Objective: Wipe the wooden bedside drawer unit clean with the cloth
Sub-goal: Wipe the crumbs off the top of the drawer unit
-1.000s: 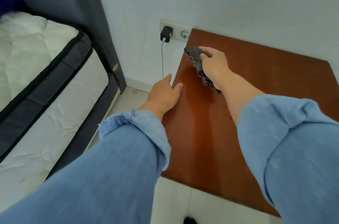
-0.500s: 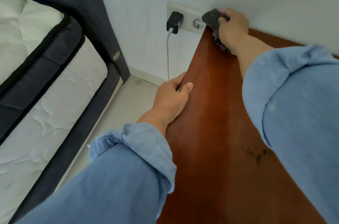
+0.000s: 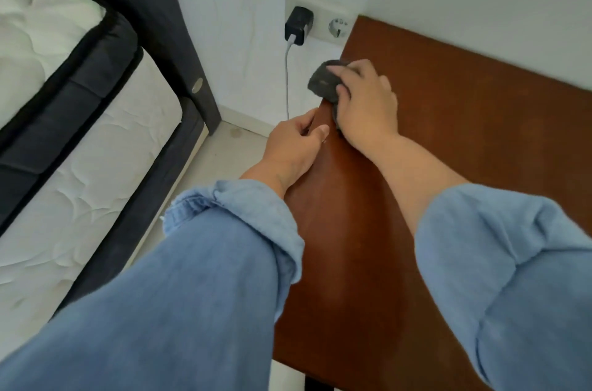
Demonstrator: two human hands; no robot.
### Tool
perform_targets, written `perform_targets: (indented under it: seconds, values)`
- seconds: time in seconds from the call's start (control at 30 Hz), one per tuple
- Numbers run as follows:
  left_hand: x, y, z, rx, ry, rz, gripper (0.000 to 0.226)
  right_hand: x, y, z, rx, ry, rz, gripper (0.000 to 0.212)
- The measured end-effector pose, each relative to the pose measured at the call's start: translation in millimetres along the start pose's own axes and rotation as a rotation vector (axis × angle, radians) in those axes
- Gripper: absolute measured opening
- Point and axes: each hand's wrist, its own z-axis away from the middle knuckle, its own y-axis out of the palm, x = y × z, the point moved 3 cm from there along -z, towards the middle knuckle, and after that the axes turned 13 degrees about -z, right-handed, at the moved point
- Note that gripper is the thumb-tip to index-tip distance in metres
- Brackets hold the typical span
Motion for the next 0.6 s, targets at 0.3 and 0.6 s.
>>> perform_targets:
  seconds: [0.3, 0.6]
  values:
    - [4.9, -13.0, 23.5, -0.044, 0.002, -0.002, 0.042, 13.8, -2.6, 22.3, 0.09, 0.065, 0.032, 0.039]
    - [127.5, -32.0, 144.9, -0.1, -0.24, 0.027, 0.031, 19.2, -3.1, 24.1, 0.135, 0.108, 0.084, 0.04]
